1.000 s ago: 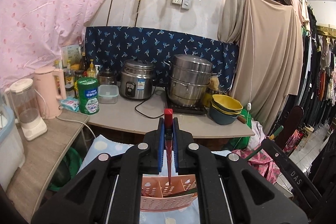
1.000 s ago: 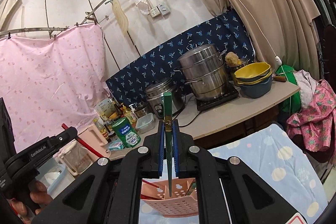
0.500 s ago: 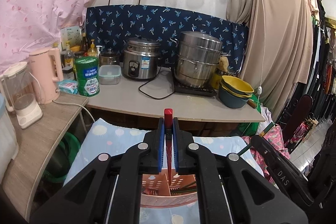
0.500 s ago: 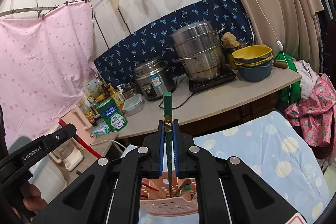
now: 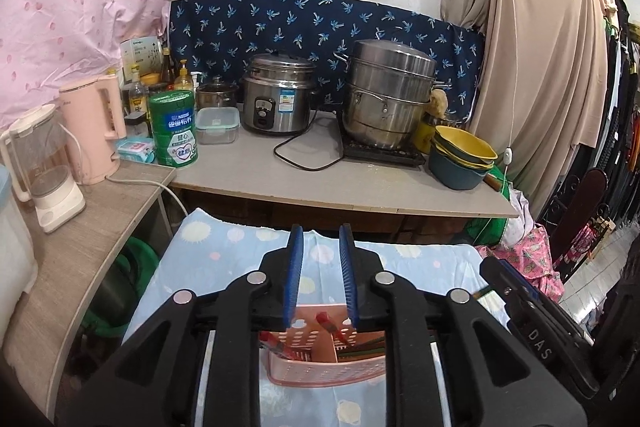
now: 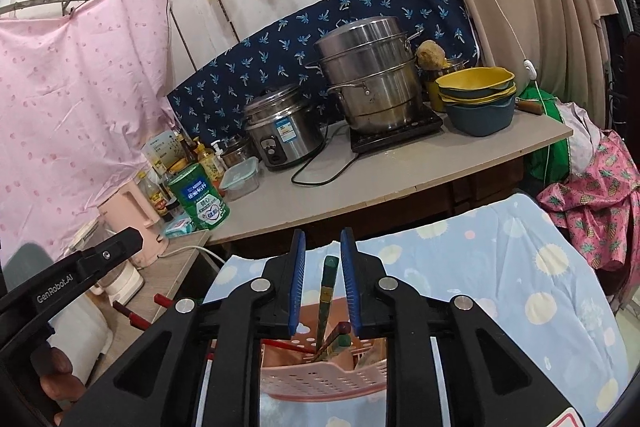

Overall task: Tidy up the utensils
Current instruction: 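Open both tools to drop the chopsticks into the basket, then move both tools back down toward the gold spoon and dark red chopstick, then grasp the dark red chopstick with right tool while left tool grasps the gold spoon, then lift and carry the spoon and chopstick over the pink basket, then open both tools to release the spoon and chopstick into the basket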

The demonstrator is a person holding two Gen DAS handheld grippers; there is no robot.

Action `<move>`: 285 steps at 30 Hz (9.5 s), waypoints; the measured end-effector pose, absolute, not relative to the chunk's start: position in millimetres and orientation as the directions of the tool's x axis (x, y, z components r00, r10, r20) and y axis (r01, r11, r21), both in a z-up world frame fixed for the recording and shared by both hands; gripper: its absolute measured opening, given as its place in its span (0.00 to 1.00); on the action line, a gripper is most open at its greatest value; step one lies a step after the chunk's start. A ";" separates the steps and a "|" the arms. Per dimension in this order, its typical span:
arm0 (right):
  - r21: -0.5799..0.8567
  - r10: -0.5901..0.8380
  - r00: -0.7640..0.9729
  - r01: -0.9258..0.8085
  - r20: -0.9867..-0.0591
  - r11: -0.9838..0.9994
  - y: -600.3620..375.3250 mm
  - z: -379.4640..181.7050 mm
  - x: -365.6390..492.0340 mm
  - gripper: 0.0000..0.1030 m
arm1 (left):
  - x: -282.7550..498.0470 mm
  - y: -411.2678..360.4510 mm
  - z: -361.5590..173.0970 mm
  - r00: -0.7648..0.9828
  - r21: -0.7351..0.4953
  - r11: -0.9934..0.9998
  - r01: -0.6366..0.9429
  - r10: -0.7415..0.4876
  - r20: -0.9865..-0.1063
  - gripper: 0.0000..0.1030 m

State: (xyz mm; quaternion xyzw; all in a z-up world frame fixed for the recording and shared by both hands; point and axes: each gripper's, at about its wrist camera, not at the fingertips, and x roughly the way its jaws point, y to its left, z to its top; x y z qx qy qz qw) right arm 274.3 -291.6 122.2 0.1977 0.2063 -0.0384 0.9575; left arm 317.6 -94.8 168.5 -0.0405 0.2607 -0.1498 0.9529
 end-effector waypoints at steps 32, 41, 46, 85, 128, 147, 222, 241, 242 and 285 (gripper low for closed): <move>0.362 0.065 0.867 0.137 -0.494 0.922 -252.6 81.9 143.9 0.19 | 221.9 -76.6 121.2 0.758 -0.122 0.959 0.256 -0.277 -0.590 0.18; 0.352 0.087 0.798 0.163 -0.596 0.922 -244.4 35.5 101.4 0.19 | 184.5 -73.0 70.6 0.693 -0.099 0.958 0.267 -0.263 -0.671 0.18; 0.338 0.095 0.747 0.181 -0.658 0.924 -238.7 6.1 79.0 0.19 | 164.0 -67.4 40.5 0.653 -0.090 0.959 0.269 -0.251 -0.715 0.18; 0.224 0.151 0.546 0.069 -0.824 0.972 -178.0 -80.9 10.0 0.19 | 92.7 -54.0 -64.1 0.486 -0.027 0.964 0.266 -0.159 -0.859 0.24; 0.241 0.086 0.576 0.199 -0.813 0.950 -221.2 -84.8 14.1 0.07 | 90.1 -101.6 -70.0 0.429 -0.071 0.917 0.392 -0.251 -0.868 0.57; 0.243 0.090 0.581 0.190 -0.809 0.951 -215.7 -82.8 7.6 0.07 | 73.4 -103.4 -63.1 0.439 -0.062 0.902 0.427 -0.267 -0.858 0.10; 0.361 0.087 0.881 0.099 -0.465 0.927 -258.2 95.1 61.9 0.07 | 140.5 -62.9 110.5 0.696 -0.113 0.918 0.380 -0.364 -0.618 0.01; 0.345 -0.062 0.957 0.161 -0.282 0.925 -307.0 171.4 128.3 0.07 | 216.8 -84.3 197.8 0.797 -0.094 0.920 0.380 -0.378 -0.472 0.01; 0.344 -0.073 0.960 0.167 -0.271 0.924 -311.2 176.5 134.5 0.07 | 221.5 -85.5 201.3 0.802 -0.091 0.922 0.377 -0.375 -0.465 0.01; 0.242 -0.046 0.918 0.152 -0.394 0.958 -291.1 141.1 279.2 0.07 | 325.4 -92.0 174.8 0.807 -0.067 0.955 0.289 -0.280 -0.520 0.02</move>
